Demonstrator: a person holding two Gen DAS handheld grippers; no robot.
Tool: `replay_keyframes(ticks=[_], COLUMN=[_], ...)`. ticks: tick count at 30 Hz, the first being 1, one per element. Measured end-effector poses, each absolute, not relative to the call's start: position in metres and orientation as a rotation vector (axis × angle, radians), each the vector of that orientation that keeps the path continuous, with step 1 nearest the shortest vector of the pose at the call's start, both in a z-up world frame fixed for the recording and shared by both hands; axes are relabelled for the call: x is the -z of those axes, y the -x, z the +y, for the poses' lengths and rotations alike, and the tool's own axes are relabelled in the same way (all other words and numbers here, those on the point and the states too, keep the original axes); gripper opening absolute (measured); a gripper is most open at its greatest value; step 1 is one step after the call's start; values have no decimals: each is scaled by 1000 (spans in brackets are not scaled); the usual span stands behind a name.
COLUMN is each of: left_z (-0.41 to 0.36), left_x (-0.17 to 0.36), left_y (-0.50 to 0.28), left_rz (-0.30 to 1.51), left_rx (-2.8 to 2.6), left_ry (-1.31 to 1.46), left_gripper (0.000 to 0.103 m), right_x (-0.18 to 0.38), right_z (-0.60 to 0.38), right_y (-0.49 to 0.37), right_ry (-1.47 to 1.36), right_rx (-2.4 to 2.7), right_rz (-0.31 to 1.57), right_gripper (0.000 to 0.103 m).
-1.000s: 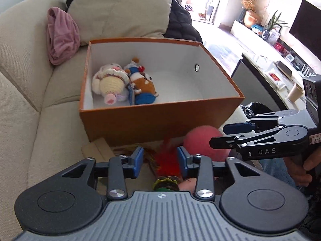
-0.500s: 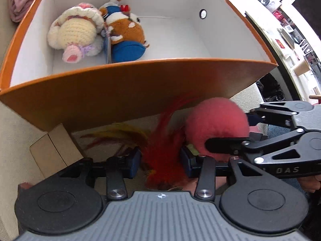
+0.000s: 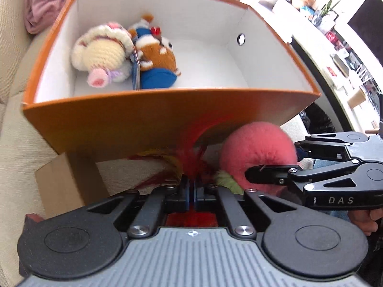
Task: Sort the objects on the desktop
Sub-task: 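Grasp the red feather toy with the left gripper while right holds pompom, then lower the pompom and feather toy into the shoebox and release both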
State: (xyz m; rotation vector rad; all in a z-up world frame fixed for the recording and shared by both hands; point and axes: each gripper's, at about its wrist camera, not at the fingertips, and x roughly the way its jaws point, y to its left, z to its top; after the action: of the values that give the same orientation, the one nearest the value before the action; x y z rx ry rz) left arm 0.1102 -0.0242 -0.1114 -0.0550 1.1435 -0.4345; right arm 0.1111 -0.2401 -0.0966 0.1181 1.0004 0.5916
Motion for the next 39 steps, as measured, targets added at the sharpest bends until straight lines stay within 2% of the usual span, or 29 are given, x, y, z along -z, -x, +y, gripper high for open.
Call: replay_keyframes(ticks=[13,18,24,28,39], left_z=[-6,7,18,26,44], left_x=[18,-29,-59,-55,-8], left_y=[-86,-90,-111,-131,-176], left_rz=[872,737,638,617,680], left_rx=[350,324,269,254,277], left_ry=[137,161,169,194,247], left_gripper=[1,0,0,0,0], right_x=[19,-17,-45,-34,49], right_z=[-254,-250,-225,-201,-134], right_y=[-88,-103,-140,-174,-234], right_ry=[-138,-147,-140,-138,-99], right_rx=[-677,-717,-744,-750,-769], right_rz=[828,772,722,782,1039], right_gripper=[43,43,43,43,43])
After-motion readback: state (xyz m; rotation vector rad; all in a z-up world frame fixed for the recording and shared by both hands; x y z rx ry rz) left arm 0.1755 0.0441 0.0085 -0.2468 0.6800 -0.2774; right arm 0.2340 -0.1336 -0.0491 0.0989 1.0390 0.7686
